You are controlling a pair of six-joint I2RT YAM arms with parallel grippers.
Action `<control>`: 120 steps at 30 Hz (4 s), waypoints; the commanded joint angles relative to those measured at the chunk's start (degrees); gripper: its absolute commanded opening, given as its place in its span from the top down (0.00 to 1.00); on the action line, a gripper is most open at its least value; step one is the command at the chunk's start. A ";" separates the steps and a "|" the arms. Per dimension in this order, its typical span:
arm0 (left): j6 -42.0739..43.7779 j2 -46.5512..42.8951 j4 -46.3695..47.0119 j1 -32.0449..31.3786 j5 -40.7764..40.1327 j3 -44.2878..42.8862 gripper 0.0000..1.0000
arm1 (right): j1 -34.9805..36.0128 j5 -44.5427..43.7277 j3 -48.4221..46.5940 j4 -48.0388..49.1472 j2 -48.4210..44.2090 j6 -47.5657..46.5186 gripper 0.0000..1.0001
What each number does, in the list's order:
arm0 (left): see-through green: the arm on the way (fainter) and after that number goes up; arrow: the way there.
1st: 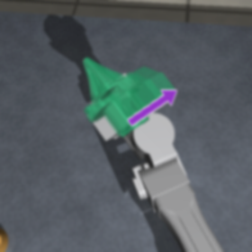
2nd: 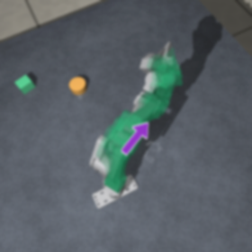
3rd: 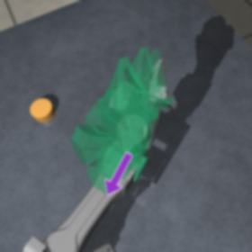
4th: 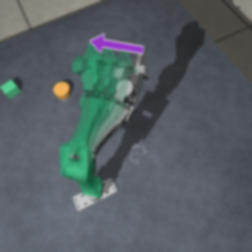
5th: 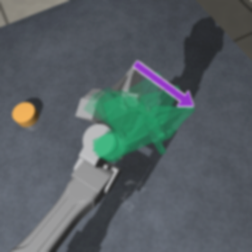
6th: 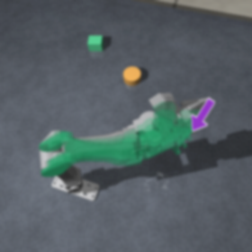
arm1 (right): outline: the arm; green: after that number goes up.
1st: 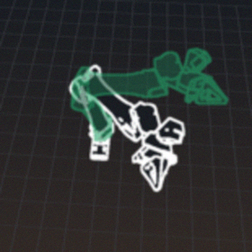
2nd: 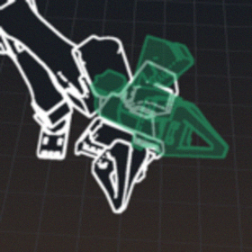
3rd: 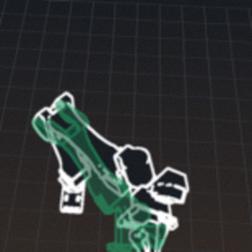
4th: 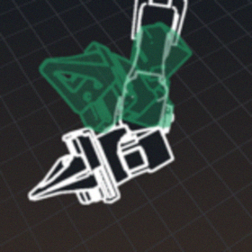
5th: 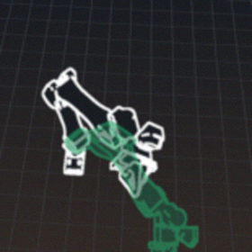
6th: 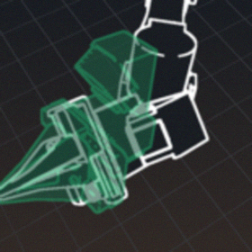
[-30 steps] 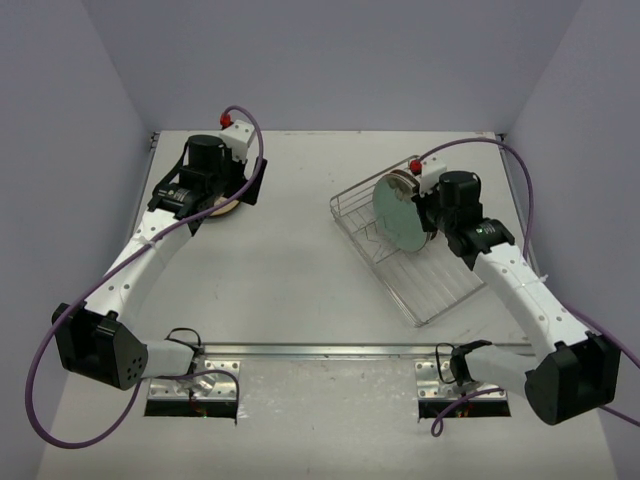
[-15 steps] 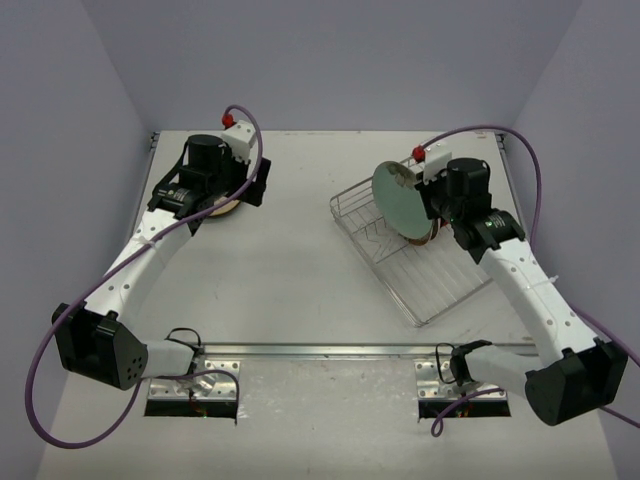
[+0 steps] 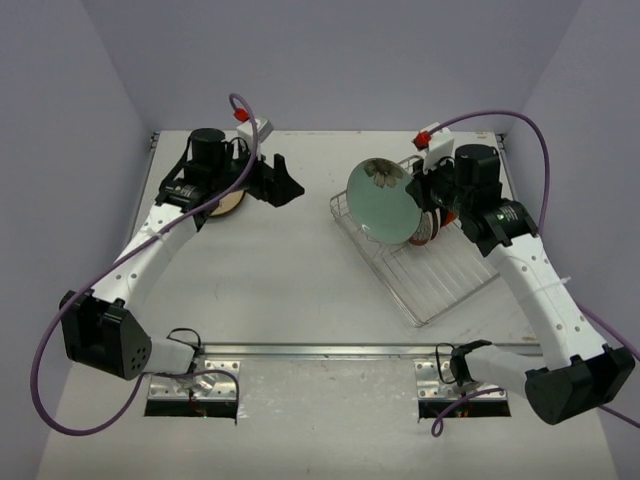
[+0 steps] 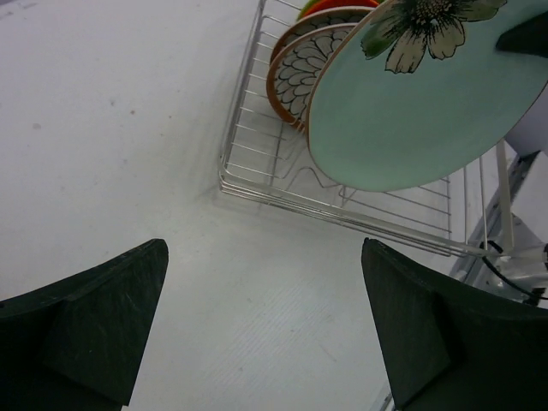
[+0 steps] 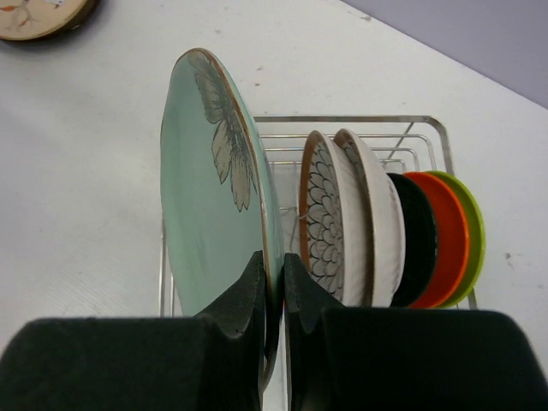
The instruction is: Unload the plates from the dish rack
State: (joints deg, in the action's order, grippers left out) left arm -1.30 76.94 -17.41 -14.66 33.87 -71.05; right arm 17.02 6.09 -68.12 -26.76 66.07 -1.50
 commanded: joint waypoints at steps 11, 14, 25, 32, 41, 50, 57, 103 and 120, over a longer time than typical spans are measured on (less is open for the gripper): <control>-14.19 11.69 12.88 -1.60 18.64 -0.54 0.15 | -0.75 18.44 -4.34 4.65 1.92 13.58 1.00; -14.16 12.53 14.33 -2.94 19.66 1.00 0.15 | -0.84 20.64 -4.48 4.79 2.84 15.39 1.00; -12.82 14.89 14.83 -7.23 24.92 1.67 0.37 | -1.75 25.29 -5.24 5.05 3.54 19.11 1.00; -14.92 15.70 16.44 -7.22 31.96 2.83 0.65 | -2.77 28.61 -4.76 5.75 3.71 20.92 1.00; -23.69 13.02 24.62 -1.16 35.61 5.62 1.00 | -3.28 23.86 -4.08 4.61 4.12 21.69 0.48; -19.10 17.44 8.17 23.93 32.18 -3.77 1.00 | -3.74 13.48 -3.69 1.90 2.93 19.12 0.01; -11.53 28.98 -6.53 35.76 18.70 -18.34 1.00 | -3.74 11.28 -2.20 1.54 2.24 17.39 0.01; -9.48 44.10 -8.20 44.56 13.17 -20.98 0.48 | -3.74 13.31 -3.25 -0.57 3.89 16.36 0.01; 5.35 38.20 -13.55 34.14 -15.06 -20.69 0.25 | -3.74 12.47 -3.15 -1.17 3.97 15.94 0.01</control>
State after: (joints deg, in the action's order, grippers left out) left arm -1.47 118.67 -30.21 22.56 28.04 -90.02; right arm 13.56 18.61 -69.25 -28.88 70.08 15.16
